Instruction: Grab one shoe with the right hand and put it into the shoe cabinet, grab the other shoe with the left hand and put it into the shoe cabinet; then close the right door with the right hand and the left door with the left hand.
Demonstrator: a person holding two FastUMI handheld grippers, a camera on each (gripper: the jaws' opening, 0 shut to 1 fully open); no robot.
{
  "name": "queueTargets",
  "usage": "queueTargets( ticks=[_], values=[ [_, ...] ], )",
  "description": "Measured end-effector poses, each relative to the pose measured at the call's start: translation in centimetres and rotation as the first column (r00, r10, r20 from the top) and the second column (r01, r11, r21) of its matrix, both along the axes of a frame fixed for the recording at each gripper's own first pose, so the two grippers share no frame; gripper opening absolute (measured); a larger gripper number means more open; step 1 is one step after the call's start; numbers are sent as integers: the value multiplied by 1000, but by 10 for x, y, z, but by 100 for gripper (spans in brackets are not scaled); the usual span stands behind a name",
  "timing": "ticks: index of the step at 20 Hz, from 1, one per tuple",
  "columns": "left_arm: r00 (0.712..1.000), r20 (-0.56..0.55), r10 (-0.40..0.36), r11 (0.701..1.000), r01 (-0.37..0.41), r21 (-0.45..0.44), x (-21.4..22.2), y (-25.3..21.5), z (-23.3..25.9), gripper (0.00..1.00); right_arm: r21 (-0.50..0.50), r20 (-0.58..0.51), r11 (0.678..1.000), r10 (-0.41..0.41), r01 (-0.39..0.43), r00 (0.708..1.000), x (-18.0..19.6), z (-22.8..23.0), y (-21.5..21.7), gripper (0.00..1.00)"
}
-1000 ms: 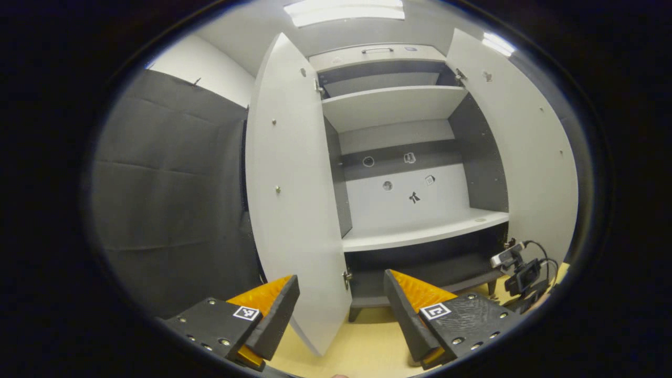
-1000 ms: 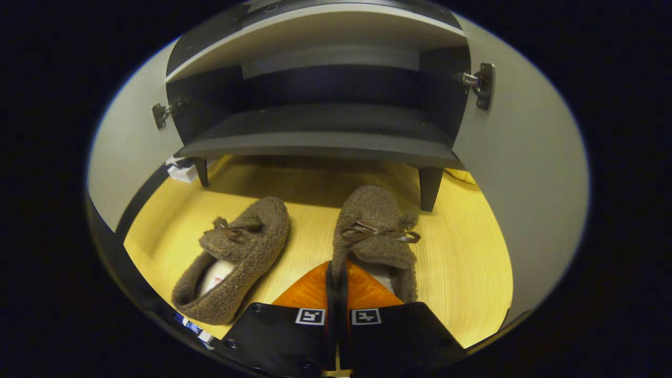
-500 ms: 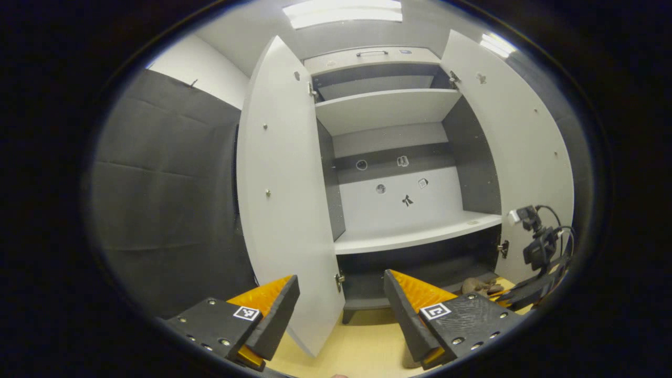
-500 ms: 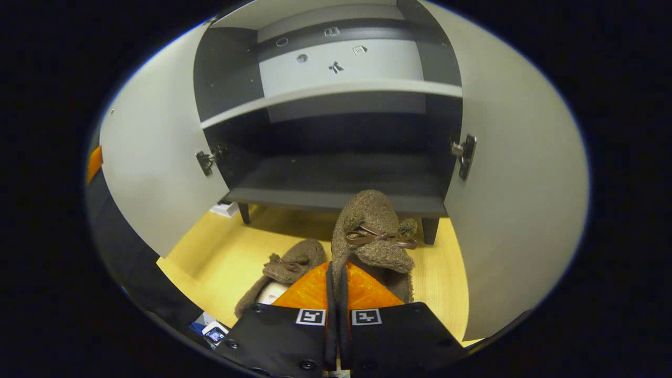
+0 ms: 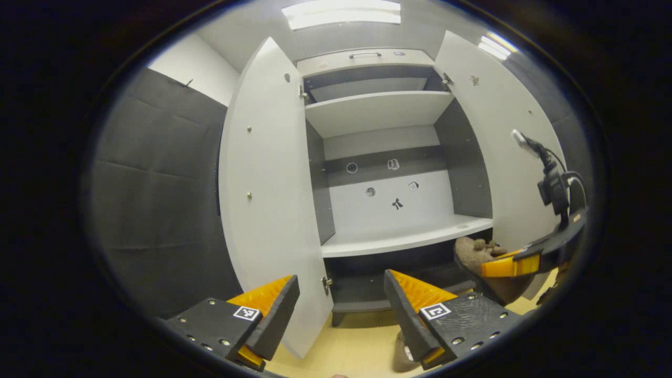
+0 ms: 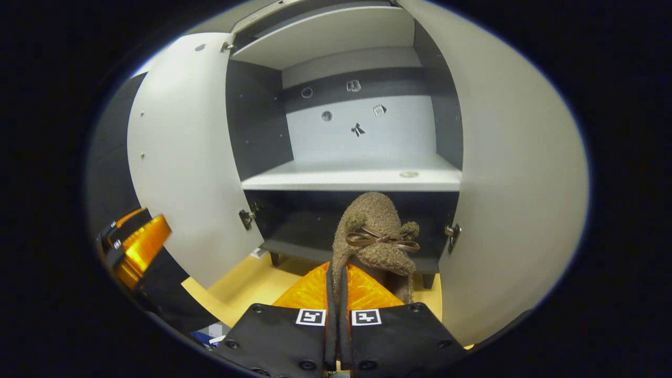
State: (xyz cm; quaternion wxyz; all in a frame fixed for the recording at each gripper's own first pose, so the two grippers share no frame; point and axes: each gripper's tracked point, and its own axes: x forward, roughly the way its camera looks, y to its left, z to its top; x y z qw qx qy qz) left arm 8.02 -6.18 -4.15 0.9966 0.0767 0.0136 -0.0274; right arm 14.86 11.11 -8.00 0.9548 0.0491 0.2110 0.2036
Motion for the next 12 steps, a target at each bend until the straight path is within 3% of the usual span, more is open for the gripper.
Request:
queueTargets(
  ticks=[6, 12],
  values=[
    [1000, 3, -5, 1000, 5, -20, 7, -1, -3, 94, 8, 169, 1000, 3, -5, 986, 44, 75, 6, 4],
    [1000, -22, 16, 999, -17, -37, 13, 12, -15, 94, 24, 207, 998, -66, 63, 976, 107, 112, 5, 0]
  ],
)
